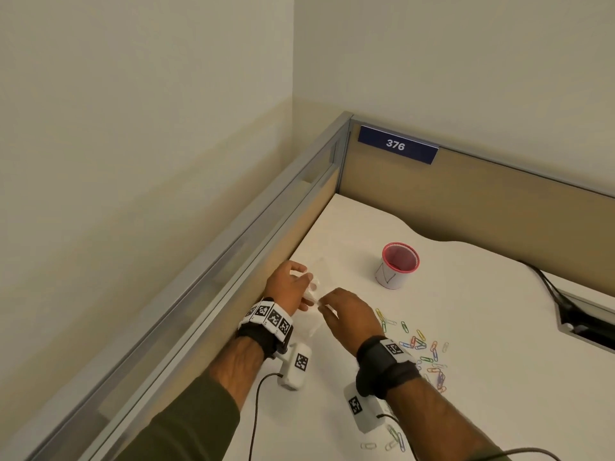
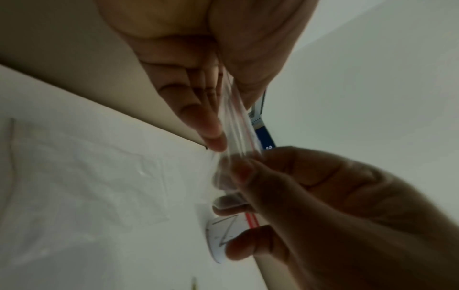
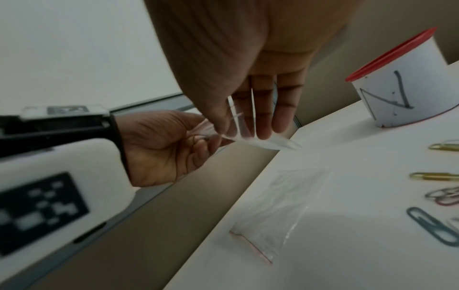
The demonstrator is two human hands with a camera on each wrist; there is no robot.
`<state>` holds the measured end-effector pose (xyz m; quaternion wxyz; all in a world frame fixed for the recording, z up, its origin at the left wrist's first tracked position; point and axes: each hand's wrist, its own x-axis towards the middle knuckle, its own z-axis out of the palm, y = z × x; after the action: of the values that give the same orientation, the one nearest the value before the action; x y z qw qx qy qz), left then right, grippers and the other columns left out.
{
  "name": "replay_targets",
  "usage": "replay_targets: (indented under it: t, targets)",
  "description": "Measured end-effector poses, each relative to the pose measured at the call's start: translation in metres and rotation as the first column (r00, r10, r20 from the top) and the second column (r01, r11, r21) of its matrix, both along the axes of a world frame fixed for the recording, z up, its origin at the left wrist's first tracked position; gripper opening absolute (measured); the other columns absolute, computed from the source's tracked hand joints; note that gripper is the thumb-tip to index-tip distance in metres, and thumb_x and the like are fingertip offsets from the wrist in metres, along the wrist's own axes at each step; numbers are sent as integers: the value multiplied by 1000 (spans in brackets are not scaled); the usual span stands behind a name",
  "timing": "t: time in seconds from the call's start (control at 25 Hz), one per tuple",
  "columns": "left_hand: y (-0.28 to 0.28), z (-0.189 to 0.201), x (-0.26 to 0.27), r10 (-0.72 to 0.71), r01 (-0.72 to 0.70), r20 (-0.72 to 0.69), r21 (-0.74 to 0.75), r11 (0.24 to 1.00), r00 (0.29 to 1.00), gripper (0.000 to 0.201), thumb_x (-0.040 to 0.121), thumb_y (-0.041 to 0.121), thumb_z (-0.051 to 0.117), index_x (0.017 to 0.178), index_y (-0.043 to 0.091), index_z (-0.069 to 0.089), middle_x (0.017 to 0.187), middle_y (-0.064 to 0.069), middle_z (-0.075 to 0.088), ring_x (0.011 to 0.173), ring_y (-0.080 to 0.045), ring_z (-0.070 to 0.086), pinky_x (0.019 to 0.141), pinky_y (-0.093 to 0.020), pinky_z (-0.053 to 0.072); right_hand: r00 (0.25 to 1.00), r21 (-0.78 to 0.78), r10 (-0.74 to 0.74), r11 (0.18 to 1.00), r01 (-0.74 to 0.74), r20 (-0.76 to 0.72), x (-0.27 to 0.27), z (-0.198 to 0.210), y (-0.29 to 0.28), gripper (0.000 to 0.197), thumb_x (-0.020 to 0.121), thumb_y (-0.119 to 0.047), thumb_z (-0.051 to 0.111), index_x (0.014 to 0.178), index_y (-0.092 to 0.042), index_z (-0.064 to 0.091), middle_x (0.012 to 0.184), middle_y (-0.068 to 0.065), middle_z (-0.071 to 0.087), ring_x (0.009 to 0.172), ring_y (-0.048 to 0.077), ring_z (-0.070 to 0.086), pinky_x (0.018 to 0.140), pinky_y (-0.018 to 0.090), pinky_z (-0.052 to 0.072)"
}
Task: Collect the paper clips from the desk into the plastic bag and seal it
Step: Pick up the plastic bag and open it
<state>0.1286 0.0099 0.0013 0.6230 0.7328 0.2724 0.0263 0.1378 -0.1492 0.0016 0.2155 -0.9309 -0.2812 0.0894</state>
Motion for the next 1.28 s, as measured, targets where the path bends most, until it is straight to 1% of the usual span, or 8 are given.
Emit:
replay_targets:
  t: [0.12,0.2,0.32,0.48,0.68,0.92,1.16,1.28]
  targets:
    - [-23,13,-14,13,17,132,-225,974,991,28,93,23,69,118,12,59,99,-14,75,64,-27,74,60,-32,62,996,47,-76,996,74,52,-3,9,-19,22,97,-32,47,105,-22,64,100,-2,64,91,19,60,78,30,50]
    - [-41,17,-27,43,0,154,-270,963,987,34,89,25,74,116,8,61,99,-17,75,71,-28,76,65,-32,63,992,72,-107,992,102,70,-6,14,-37,19,96,-31,49,100,-20,64,94,-1,63,85,19,59,74,28,49]
    - [-65,19,-41,75,-41,129,-245,969,989,34,88,25,76,103,-4,65,90,-23,74,70,-30,74,62,-31,62,991,75,-114,991,108,76,-12,19,-56,19,96,-32,49,98,-21,63,94,-1,63,83,18,59,74,28,50]
    - [-94,24,-50,104,-67,131,-260,963,986,14,94,13,67,91,-1,67,87,-22,75,71,-30,74,63,-32,63,993,114,-103,989,96,55,-22,24,-76,19,96,-30,48,110,-23,59,101,-3,68,87,19,64,81,30,54]
    - [-114,32,-58,150,-121,146,-193,974,978,25,93,24,69,93,-1,69,85,-19,75,69,-29,74,63,-35,63,995,112,-48,993,38,88,-29,34,-93,20,98,-29,43,107,-23,60,99,-1,68,84,19,62,80,30,53]
    - [-124,32,-56,78,-52,151,-168,984,985,3,91,2,65,91,2,68,92,-22,75,80,-33,76,77,-43,64,998,237,-54,971,44,34,-30,41,-104,28,95,-45,46,103,-24,64,95,-5,64,80,11,57,74,26,51]
    - [-130,32,-55,47,-23,146,-165,986,988,16,95,9,65,101,-5,67,91,-21,75,77,-25,75,75,-38,64,995,329,-99,939,104,-33,-22,45,-100,14,93,-25,53,97,-18,65,91,1,67,79,15,59,76,27,53]
    - [-129,32,-54,-3,21,154,-117,993,988,7,92,1,66,98,-1,68,85,-16,73,72,-22,73,73,-37,64,989,343,-136,928,146,-53,-17,43,-101,10,90,-23,55,88,-19,64,82,1,66,73,16,59,72,32,55]
